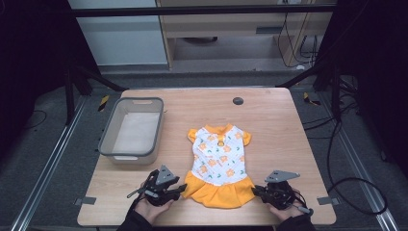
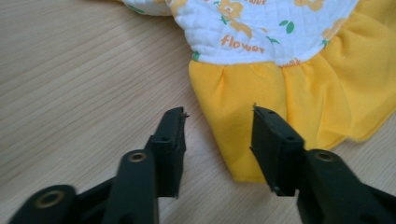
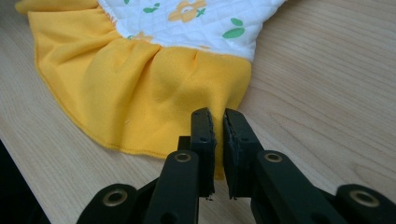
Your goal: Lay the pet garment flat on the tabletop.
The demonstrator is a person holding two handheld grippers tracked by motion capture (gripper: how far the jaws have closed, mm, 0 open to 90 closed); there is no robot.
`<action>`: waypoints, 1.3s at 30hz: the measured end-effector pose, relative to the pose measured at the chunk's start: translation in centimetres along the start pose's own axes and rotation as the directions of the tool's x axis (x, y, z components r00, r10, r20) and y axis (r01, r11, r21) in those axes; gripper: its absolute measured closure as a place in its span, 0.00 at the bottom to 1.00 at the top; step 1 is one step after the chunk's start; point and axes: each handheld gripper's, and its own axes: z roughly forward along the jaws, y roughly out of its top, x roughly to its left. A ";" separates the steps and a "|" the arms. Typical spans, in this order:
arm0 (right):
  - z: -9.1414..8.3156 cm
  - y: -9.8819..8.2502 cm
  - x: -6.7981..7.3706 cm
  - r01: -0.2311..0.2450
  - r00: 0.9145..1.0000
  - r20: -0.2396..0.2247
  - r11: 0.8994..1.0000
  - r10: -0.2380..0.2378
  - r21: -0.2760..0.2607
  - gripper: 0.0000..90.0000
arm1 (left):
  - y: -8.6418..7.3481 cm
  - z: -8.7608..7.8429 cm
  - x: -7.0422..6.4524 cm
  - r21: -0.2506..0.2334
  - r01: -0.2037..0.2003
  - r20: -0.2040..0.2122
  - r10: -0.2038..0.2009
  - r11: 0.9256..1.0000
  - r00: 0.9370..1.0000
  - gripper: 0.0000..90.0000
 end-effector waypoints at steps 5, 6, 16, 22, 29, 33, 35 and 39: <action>0.4 0.1 0.1 0.009 1.000 0.010 1.000 -0.009 0.011 0.92 | 0.1 1.9 0.1 0.055 0.023 0.026 -0.025 0.998 0.999 0.60; 0.4 0.1 0.1 0.009 1.000 0.010 1.000 -0.009 0.011 0.92 | 0.1 2.2 0.1 0.070 0.021 0.026 -0.023 0.997 0.999 0.60; 0.3 0.3 0.0 0.014 1.000 0.021 1.000 -0.014 -0.002 0.93 | 0.3 1.8 -0.1 0.093 0.032 0.014 -0.034 0.995 0.999 0.94; -1.2 0.2 0.0 -0.005 1.000 -0.023 0.999 0.004 -0.043 0.93 | -0.8 0.1 -0.4 0.137 0.068 0.026 -0.073 0.988 0.997 0.94; -0.8 -0.7 -0.2 0.007 1.000 -0.007 1.000 -0.006 0.026 0.86 | -1.3 -0.2 -1.4 0.117 0.023 0.011 -0.024 0.993 1.000 0.82; -1.5 -0.6 -0.5 0.008 1.000 0.010 0.998 -0.008 -0.067 0.77 | -1.1 -1.7 -1.1 0.025 0.035 0.004 -0.035 0.999 0.999 0.64; -2.0 -0.4 -0.6 -0.001 1.000 0.019 0.993 0.003 -0.115 0.77 | -0.7 -2.5 -0.8 -0.027 0.036 -0.003 -0.036 0.999 0.999 0.59; -2.3 0.6 -0.9 0.007 1.000 0.022 0.981 -0.003 -0.195 0.83 | 0.8 -2.6 0.6 -0.089 0.056 0.008 -0.056 0.994 0.998 0.59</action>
